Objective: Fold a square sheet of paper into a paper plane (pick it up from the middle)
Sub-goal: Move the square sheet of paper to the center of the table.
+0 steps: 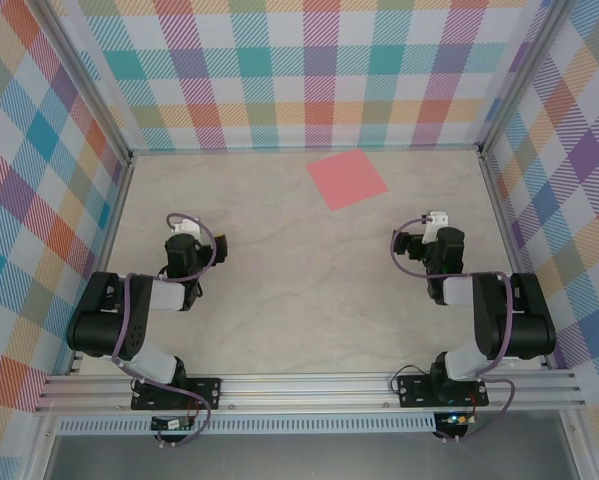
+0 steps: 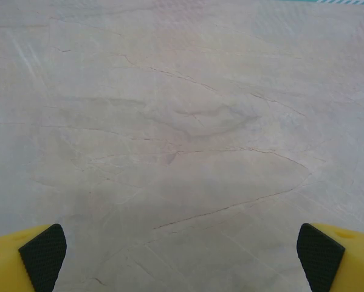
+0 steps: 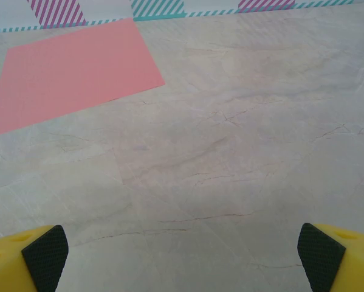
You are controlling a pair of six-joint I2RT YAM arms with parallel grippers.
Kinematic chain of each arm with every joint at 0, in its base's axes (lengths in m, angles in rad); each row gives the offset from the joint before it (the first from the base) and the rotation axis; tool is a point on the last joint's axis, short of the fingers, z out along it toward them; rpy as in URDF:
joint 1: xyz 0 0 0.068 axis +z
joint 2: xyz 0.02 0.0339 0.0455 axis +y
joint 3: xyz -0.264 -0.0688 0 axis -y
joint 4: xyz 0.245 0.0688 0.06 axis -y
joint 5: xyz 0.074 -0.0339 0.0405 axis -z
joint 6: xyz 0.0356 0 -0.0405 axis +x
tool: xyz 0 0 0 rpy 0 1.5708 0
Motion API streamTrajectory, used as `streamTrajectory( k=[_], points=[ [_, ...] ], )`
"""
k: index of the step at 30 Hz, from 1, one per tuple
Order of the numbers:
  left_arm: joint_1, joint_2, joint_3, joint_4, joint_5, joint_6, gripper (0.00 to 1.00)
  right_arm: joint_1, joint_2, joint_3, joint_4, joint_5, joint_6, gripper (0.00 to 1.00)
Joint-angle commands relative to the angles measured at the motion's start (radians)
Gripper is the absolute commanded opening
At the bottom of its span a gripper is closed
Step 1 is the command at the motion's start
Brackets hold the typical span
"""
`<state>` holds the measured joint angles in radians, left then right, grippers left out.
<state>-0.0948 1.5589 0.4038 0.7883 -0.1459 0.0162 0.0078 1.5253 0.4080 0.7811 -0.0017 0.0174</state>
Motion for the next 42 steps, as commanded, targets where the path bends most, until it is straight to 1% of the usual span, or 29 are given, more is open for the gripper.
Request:
streamTrajectory(
  k=[1,27,30,33,34,36,37,39,42],
  points=[
    [0.014,0.006,0.017,0.018,0.015,0.01,1.0,-0.003,-0.001,0.018,0.003,-0.021,-0.007,1.0],
    [0.014,0.004,0.014,0.02,0.017,0.009,1.0,-0.003,-0.001,0.017,0.004,-0.021,-0.006,1.0],
    [0.014,0.0,0.012,0.022,-0.003,0.003,1.0,-0.004,-0.002,0.015,0.008,-0.021,-0.008,1.0],
    [0.014,-0.051,0.028,-0.048,-0.076,-0.028,1.0,-0.003,-0.077,0.044,-0.098,-0.018,-0.008,1.0],
    [0.014,-0.083,0.043,-0.099,-0.086,-0.033,1.0,-0.003,-0.121,0.062,-0.162,-0.012,-0.005,1.0],
    [0.014,-0.149,0.094,-0.273,-0.12,-0.071,1.0,-0.003,-0.204,0.11,-0.312,0.012,0.019,1.0],
    [0.014,-0.181,0.126,-0.365,-0.136,-0.103,1.0,-0.003,-0.241,0.145,-0.394,0.018,0.056,1.0],
    [0.013,-0.238,0.164,-0.483,-0.128,-0.162,1.0,-0.004,-0.279,0.216,-0.545,0.002,0.149,1.0],
    [0.013,-0.312,0.218,-0.635,-0.121,-0.299,1.0,0.0,-0.246,0.333,-0.717,-0.048,0.323,1.0]
  ],
)
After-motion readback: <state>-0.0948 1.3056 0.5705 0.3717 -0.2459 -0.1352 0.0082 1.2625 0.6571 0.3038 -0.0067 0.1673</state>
